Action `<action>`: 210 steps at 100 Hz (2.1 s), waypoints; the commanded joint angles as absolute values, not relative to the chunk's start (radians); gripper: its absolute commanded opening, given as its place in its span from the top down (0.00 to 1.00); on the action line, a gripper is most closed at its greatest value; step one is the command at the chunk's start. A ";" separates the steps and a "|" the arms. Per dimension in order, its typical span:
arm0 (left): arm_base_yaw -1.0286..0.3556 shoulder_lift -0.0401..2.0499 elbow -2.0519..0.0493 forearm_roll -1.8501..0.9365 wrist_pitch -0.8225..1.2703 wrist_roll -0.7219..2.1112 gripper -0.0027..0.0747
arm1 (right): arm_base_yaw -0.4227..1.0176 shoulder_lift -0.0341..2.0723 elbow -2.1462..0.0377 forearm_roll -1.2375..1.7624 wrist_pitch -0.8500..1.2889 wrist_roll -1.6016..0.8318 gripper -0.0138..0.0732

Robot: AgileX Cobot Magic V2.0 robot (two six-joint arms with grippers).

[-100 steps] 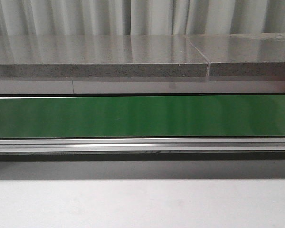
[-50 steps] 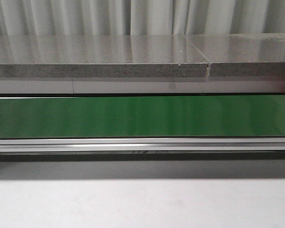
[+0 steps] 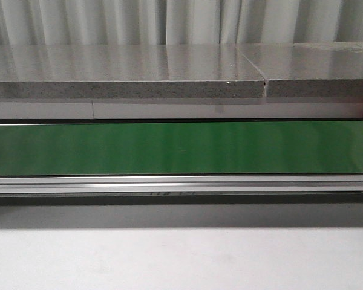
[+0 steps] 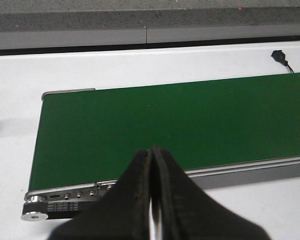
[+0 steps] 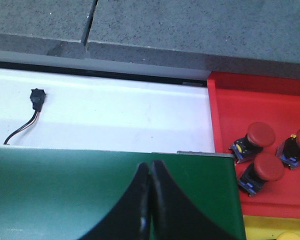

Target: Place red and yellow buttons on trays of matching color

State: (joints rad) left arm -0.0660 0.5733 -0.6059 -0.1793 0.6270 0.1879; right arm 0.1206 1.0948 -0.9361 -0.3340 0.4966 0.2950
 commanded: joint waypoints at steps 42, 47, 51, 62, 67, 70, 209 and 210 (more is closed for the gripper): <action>-0.073 0.573 -0.635 -0.193 0.561 0.191 0.99 | 0.141 0.804 -0.700 -0.372 0.282 0.282 0.92; -0.073 0.573 -0.635 -0.193 0.561 0.191 0.99 | 0.141 0.768 -0.676 -0.372 0.270 0.282 0.92; -0.073 0.573 -0.635 -0.193 0.561 0.191 0.99 | 0.141 0.736 -0.656 -0.372 0.259 0.282 0.92; -0.073 0.573 -0.635 -0.193 0.561 0.191 0.99 | 0.141 0.662 -0.608 -0.372 0.254 0.282 0.92; -0.073 0.573 -0.635 -0.193 0.561 0.191 0.99 | 0.141 0.631 -0.589 -0.372 0.258 0.283 0.92; -0.073 0.573 -0.635 -0.193 0.561 0.191 0.99 | 0.141 0.609 -0.579 -0.372 0.262 0.284 0.92; 0.296 1.108 -0.889 -0.175 0.544 -0.006 0.89 | 0.141 0.429 -0.516 -0.333 0.365 0.284 0.92; 0.306 1.115 -0.892 -0.175 0.546 0.000 0.88 | 0.141 0.429 -0.516 -0.333 0.365 0.284 0.92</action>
State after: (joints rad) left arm 0.2460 1.0609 -0.8329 -0.1713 0.5900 0.0074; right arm 0.1392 0.4258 -0.4904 -0.3289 0.4278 0.2884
